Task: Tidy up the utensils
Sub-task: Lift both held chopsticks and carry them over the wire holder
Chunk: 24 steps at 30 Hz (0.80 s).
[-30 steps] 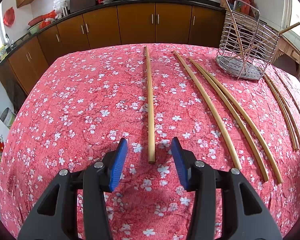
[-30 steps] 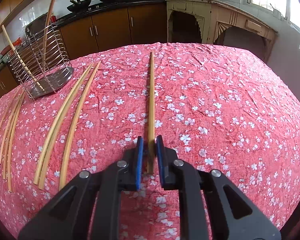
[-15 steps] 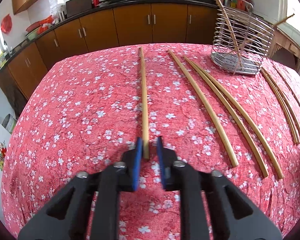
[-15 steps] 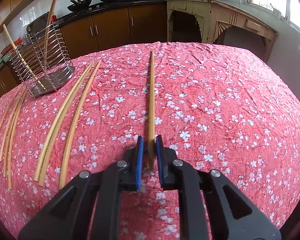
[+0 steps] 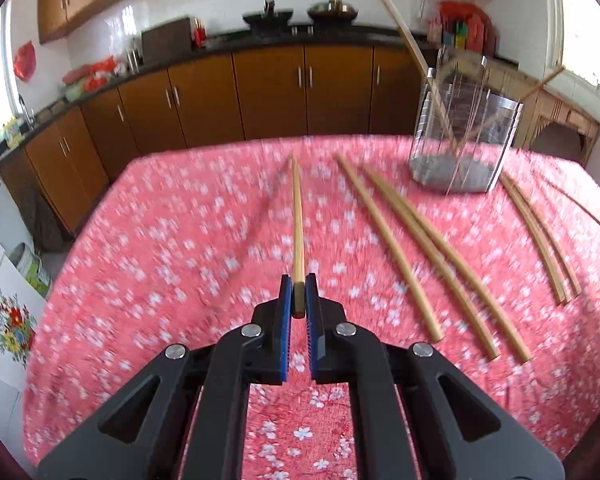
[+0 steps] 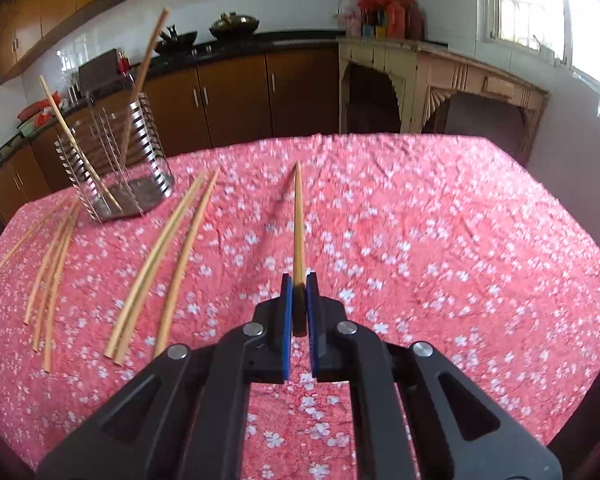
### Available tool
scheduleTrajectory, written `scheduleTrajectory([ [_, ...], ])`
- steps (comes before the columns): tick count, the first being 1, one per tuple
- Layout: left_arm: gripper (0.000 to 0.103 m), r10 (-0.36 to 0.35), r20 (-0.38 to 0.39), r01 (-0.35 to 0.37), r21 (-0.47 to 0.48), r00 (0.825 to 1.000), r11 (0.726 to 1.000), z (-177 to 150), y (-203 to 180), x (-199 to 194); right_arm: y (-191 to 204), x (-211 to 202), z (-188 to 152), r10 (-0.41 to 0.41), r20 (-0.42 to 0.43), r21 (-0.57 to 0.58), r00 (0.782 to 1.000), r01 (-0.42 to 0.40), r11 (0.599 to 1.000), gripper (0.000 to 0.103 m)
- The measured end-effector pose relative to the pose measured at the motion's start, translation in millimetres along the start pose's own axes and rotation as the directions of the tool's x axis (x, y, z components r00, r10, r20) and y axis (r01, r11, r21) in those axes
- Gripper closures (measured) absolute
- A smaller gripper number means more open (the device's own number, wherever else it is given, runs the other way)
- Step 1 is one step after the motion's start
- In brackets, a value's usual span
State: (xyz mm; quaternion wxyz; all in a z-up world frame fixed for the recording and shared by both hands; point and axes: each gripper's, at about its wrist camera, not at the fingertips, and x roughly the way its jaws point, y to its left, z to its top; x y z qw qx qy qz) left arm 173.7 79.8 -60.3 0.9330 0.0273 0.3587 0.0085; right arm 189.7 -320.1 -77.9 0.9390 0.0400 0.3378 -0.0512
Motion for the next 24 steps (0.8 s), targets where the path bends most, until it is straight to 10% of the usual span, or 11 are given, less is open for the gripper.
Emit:
scheduleTrajectory([
  [24, 0.096, 0.015, 0.313, 0.024, -0.120, 0.950, 0.993, 86, 24, -77, 10, -80, 98, 0.023, 0.355, -0.001, 0.935, -0.024, 1.000, 0.095],
])
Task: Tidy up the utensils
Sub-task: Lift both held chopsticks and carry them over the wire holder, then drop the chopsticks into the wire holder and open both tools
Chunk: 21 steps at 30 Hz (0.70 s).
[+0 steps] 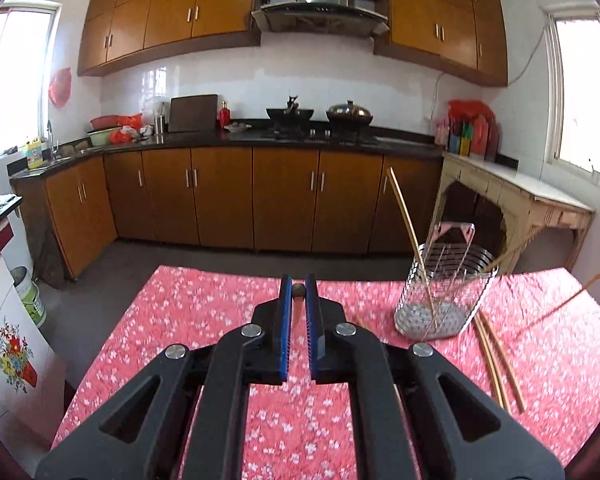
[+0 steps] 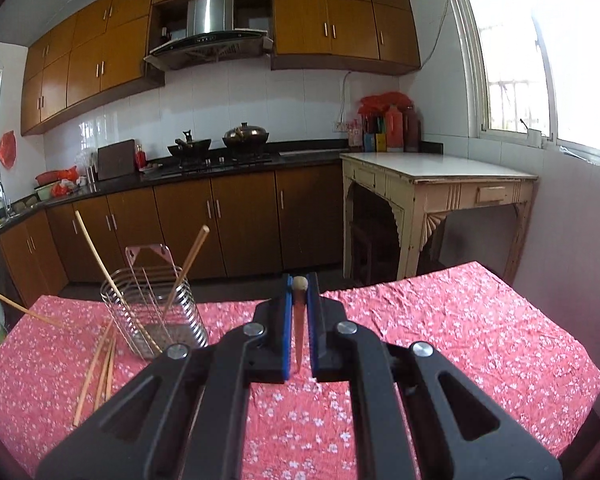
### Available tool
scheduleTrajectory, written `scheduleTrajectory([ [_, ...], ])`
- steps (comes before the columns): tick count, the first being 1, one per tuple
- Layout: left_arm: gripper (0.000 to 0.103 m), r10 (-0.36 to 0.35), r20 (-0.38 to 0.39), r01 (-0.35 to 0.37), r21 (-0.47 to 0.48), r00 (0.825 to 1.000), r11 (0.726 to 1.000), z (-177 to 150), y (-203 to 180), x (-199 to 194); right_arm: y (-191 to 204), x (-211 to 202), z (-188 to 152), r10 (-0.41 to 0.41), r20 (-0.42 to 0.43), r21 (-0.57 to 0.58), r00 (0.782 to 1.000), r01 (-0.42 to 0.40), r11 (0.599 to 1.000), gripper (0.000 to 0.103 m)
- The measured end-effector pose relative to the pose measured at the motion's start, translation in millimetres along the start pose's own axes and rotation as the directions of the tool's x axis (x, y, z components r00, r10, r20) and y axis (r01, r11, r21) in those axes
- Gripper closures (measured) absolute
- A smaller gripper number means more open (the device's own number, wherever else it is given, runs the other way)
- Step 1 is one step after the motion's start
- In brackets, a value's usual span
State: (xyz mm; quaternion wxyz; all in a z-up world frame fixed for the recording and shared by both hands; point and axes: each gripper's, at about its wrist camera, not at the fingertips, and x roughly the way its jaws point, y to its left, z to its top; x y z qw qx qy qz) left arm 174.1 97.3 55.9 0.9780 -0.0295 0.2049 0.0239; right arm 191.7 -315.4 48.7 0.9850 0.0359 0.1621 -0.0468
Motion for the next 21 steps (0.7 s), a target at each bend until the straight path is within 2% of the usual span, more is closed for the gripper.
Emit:
scheduleTrajectory([
  [11, 0.096, 0.001, 0.055, -0.001, -0.001, 0.998, 1.000, 19, -1, -13, 0, -15, 21, 0.068, 0.029, 0.026, 0.997, -0.069, 0.997, 0.095],
  [16, 0.096, -0.012, 0.069, 0.013, -0.009, 0.998, 1.000, 26, -4, -18, 4, -25, 31, 0.134, 0.028, 0.043, 0.991, -0.135, 0.990, 0.095],
  [21, 0.096, -0.034, 0.100, 0.034, 0.004, 0.994, 0.999, 41, -15, -24, 16, -39, 52, 0.217, 0.047, 0.043, 0.975, -0.219, 0.975, 0.095],
])
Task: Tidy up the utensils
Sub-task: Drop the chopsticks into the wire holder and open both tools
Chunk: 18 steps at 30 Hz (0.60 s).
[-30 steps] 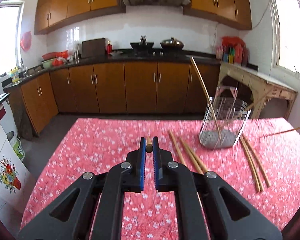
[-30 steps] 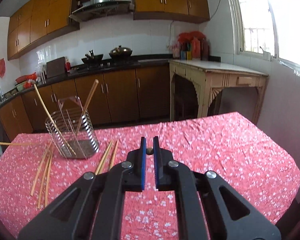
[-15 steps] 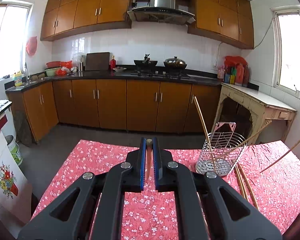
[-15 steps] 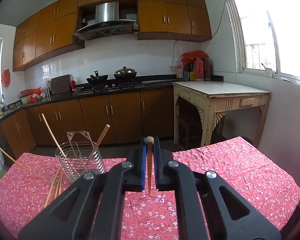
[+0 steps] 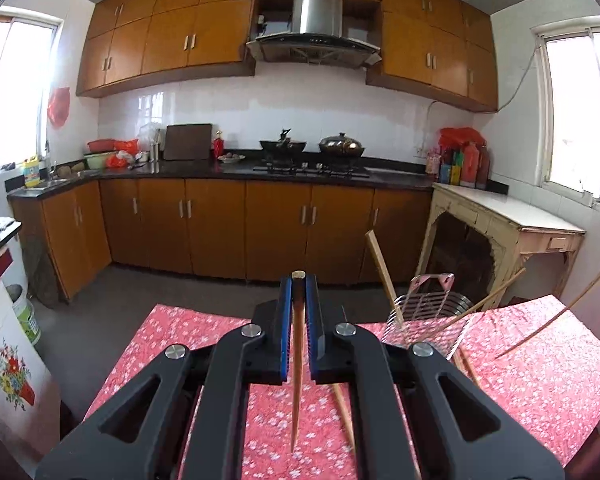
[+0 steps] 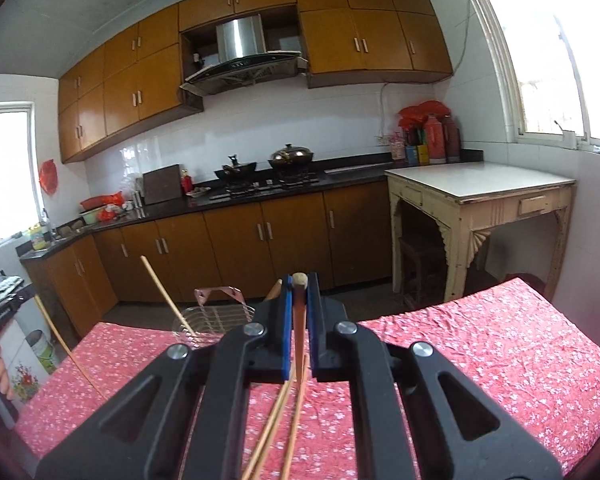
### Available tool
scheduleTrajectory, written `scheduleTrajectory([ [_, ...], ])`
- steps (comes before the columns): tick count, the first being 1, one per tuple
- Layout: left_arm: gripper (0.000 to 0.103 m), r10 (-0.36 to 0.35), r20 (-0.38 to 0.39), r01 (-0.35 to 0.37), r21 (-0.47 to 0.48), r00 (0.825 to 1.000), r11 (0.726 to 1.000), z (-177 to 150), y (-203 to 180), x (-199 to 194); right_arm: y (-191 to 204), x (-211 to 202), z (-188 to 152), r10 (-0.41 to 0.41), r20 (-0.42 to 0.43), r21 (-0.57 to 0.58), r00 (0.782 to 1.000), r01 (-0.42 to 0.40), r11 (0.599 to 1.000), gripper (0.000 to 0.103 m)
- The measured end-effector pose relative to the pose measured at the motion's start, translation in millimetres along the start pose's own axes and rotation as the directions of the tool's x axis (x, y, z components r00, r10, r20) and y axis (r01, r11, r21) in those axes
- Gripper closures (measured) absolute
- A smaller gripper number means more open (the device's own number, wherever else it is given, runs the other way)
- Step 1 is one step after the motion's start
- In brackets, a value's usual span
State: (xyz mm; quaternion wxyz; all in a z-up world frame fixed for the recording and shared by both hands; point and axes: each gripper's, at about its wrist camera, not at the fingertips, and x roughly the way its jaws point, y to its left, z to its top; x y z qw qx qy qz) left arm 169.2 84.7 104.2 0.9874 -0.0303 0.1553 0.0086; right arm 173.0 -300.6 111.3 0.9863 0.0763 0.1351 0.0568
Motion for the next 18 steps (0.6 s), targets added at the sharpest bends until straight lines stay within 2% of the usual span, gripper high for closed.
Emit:
scheduleTrajectory([
  [6, 0.096, -0.056, 0.059, 0.055, 0.007, 0.997, 0.998, 34, -24, -8, 26, -6, 31, 0.097, 0.038, -0.009, 0.995, -0.097, 0.995, 0.095],
  [12, 0.096, -0.109, 0.145, 0.112, -0.007, 0.983, 0.994, 73, -52, -10, 52, 7, 58, 0.131, 0.065, -0.049, 0.989, -0.128, 0.991, 0.095],
  [18, 0.096, -0.134, 0.188, 0.145, -0.049, 0.973, 0.988, 98, -81, 17, 62, 47, 76, 0.127, 0.038, -0.044, 0.991, -0.125, 0.991, 0.095],
])
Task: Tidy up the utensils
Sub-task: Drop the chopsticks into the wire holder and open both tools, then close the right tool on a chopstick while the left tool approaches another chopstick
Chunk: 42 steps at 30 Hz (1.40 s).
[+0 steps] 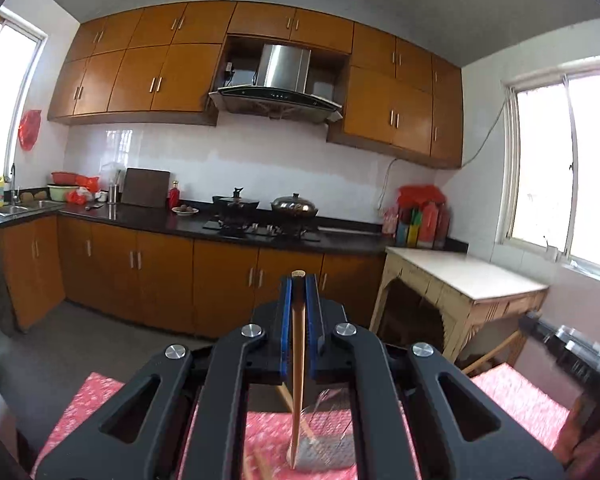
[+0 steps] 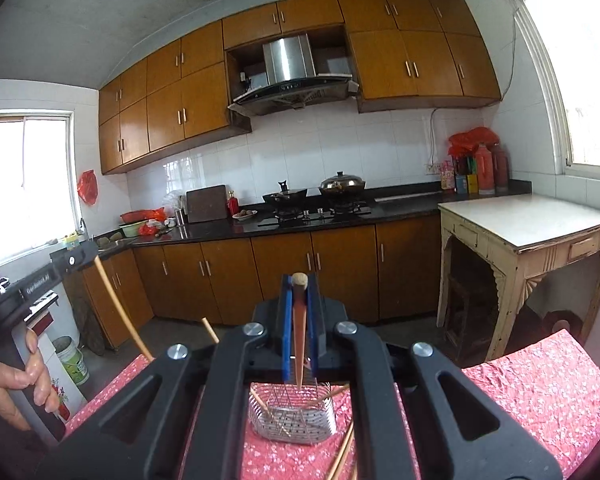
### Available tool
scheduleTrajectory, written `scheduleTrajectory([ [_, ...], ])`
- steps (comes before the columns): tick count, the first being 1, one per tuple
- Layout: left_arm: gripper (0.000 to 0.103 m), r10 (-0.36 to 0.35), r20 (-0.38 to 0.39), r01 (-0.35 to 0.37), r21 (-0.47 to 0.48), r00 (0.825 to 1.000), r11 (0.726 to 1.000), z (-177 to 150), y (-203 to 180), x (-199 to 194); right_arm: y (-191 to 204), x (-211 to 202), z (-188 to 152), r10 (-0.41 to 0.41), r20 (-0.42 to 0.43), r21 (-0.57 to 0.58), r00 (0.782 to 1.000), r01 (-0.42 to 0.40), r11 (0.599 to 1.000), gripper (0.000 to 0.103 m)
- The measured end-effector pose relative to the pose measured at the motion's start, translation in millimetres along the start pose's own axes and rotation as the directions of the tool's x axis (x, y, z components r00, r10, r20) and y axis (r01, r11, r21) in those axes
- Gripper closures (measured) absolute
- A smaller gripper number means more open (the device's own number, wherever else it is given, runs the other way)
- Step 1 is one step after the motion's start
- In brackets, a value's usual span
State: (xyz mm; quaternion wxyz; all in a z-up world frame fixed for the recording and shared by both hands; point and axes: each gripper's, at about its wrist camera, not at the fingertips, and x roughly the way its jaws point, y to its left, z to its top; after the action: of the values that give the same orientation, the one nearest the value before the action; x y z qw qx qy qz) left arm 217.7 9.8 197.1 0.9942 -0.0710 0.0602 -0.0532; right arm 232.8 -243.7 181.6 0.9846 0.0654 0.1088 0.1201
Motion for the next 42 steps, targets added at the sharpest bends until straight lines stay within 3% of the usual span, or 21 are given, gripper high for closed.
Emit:
scheduleTrajectory([
  [8, 0.096, 0.008, 0.016, -0.007, -0.041, 1.000, 0.999, -10, -14, 45, -11, 52, -2, -0.009, -0.076, 0.011, 0.997, 0.010, 1.000, 0.095],
  [16, 0.096, 0.035, -0.039, -0.037, -0.053, 0.999, 0.998, -46, -11, 83, -19, 97, -24, 0.008, -0.172, 0.025, 0.985, -0.004, 1.000, 0.095],
  [23, 0.096, 0.046, -0.093, -0.049, -0.025, 0.995, 0.998, -59, -9, 100, -25, 122, -43, 0.015, -0.229, 0.049, 0.973, -0.004, 0.999, 0.095],
  [27, 0.095, 0.057, -0.119, -0.061, -0.027, 0.991, 0.998, -59, -3, 99, -26, 123, -48, -0.019, -0.236, 0.038, 0.972, 0.029, 0.999, 0.093],
  [28, 0.094, 0.059, -0.124, -0.064, -0.030, 0.990, 0.998, -59, -1, 97, -28, 121, -49, -0.030, -0.233, 0.034, 0.972, 0.039, 0.999, 0.086],
  [29, 0.085, 0.065, -0.128, -0.069, -0.028, 0.990, 0.997, -57, 1, 97, -31, 118, -49, -0.049, -0.223, 0.030, 0.973, 0.057, 0.998, 0.074],
  [30, 0.067, 0.080, -0.128, -0.083, -0.023, 0.989, 0.996, -56, 4, 94, -34, 113, -49, -0.067, -0.209, 0.029, 0.976, 0.075, 0.997, 0.069],
  [32, 0.050, 0.110, -0.111, -0.113, -0.021, 0.988, 0.993, -55, 13, 81, -42, 103, -49, -0.092, -0.192, 0.030, 0.977, 0.100, 0.995, 0.064],
  [38, 0.047, 0.156, -0.132, -0.157, -0.003, 0.979, 0.988, -61, 44, 46, -82, 60, -59, -0.192, -0.157, 0.057, 0.969, 0.203, 0.978, 0.061],
  [42, 0.033, 0.190, -0.175, -0.193, 0.000, 0.966, 0.981, -84, 71, 19, -104, 42, -89, -0.262, -0.195, 0.040, 0.945, 0.275, 0.961, 0.060],
])
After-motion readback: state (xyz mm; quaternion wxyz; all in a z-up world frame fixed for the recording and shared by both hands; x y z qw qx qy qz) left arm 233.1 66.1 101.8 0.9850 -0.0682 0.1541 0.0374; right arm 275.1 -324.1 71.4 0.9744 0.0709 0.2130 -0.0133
